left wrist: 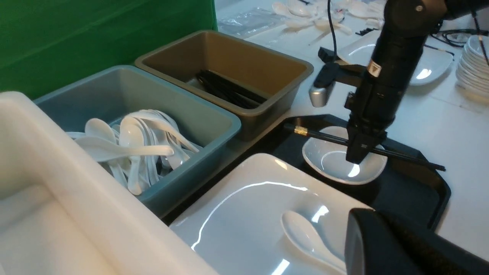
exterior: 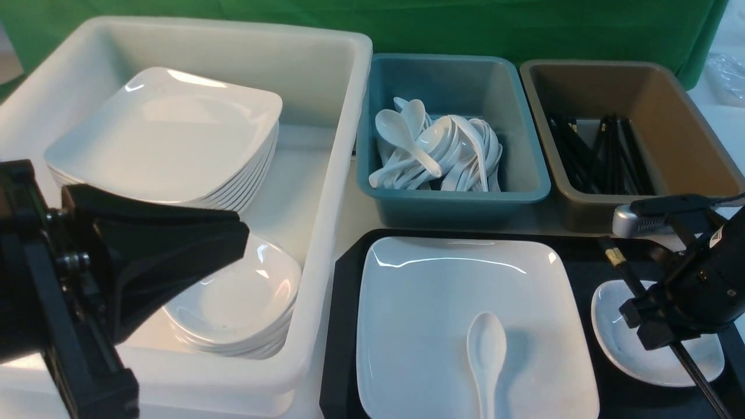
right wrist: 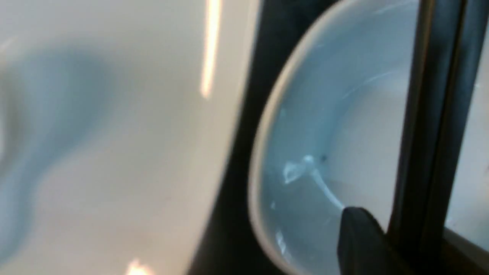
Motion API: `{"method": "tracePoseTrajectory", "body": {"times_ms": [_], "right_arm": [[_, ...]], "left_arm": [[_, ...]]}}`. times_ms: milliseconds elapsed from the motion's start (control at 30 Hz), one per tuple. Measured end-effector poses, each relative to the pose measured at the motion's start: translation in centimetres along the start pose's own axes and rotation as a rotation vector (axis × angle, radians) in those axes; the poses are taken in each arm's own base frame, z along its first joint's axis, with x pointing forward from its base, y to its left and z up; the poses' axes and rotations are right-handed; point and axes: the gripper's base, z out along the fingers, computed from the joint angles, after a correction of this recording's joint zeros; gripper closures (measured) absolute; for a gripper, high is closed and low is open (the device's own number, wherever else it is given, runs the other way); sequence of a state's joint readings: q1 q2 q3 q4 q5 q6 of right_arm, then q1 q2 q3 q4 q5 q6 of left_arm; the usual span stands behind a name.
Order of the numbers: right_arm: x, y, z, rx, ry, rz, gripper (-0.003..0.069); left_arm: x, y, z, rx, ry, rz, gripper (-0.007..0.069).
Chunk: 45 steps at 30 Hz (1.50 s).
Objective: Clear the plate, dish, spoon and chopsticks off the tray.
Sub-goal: Use the right arm to grab a pair of chopsticks from the plate, then use the right arm to put the chopsticks into the small storage box on the right
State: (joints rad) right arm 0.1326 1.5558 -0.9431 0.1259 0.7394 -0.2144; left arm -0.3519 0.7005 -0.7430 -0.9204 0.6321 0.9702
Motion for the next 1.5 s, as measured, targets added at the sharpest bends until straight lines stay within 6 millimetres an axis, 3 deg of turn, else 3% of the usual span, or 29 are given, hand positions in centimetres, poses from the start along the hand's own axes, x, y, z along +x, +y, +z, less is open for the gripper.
{"method": "tracePoseTrajectory", "body": {"times_ms": [200, 267, 400, 533, 700, 767, 833, 867, 900, 1000, 1033, 1200, 1267, 1333, 1500], "right_arm": [[-1.8, 2.2, -4.0, -0.046, -0.179, -0.036, 0.0543], [-4.8, 1.5, -6.0, -0.059, -0.334, 0.018, 0.0543], [-10.0, -1.1, -7.9, -0.07, -0.551, 0.133, 0.0543], [-15.7, -4.5, -7.4, -0.042, -0.734, 0.228, 0.0543], [-19.8, -7.1, -3.6, -0.018, -0.779, 0.28, 0.0536], [-20.6, -7.5, -1.6, -0.021, -0.754, 0.293, 0.0457], [-20.7, -7.6, -0.9, -0.028, -0.735, 0.306, 0.0381], [-20.7, -7.6, -0.6, -0.029, -0.718, 0.307, 0.027], [-20.6, -7.5, -0.8, -0.03, -0.714, 0.303, 0.021], [-20.2, -7.2, -2.5, -0.02, -0.702, 0.267, 0.0136], [-20.1, -7.2, -2.4, -0.018, -0.696, 0.264, 0.0135], [-16.8, -5.2, -9.1, 0.04, -0.575, 0.121, 0.0264], [-15.3, -4.3, -10.5, 0.056, -0.5, 0.08, 0.0306], [-12.5, -2.0, -11.6, 0.071, -0.369, 0.006, 0.0344], [-5.5, 3.3, -8.7, 0.118, -0.067, -0.199, 0.0353]], "left_arm": [[-1.0, 0.6, 0.0, -0.069, -0.11, -0.004, 0.0603], [-1.4, 0.8, -0.1, -0.087, -0.155, 0.018, 0.0603], [-1.6, 0.8, -0.1, -0.087, -0.175, 0.029, 0.0603], [-1.5, 0.6, -0.1, -0.07, -0.168, 0.041, 0.0603], [-1.5, 0.5, -0.1, -0.057, -0.159, 0.05, 0.0603], [-1.4, 0.5, -0.1, -0.06, -0.151, 0.065, 0.0603], [-1.3, 0.5, -0.1, -0.063, -0.145, 0.074, 0.0603], [-1.3, 0.6, -0.1, -0.067, -0.137, 0.09, 0.0603], [-1.2, 0.6, -0.1, -0.07, -0.131, 0.1, 0.0603], [-1.1, 0.6, -0.1, -0.077, -0.114, 0.128, 0.0603], [-1.1, 0.6, -0.1, -0.077, -0.114, 0.128, 0.0603], [-0.5, 0.9, 0.0, -0.1, -0.041, 0.205, 0.0603], [-0.3, 0.9, 0.0, -0.099, -0.024, 0.218, 0.0603], [-0.2, 0.9, 0.0, -0.102, -0.01, 0.234, 0.0603], [-0.2, 0.9, 0.0, -0.104, -0.009, 0.239, 0.0603]]}}
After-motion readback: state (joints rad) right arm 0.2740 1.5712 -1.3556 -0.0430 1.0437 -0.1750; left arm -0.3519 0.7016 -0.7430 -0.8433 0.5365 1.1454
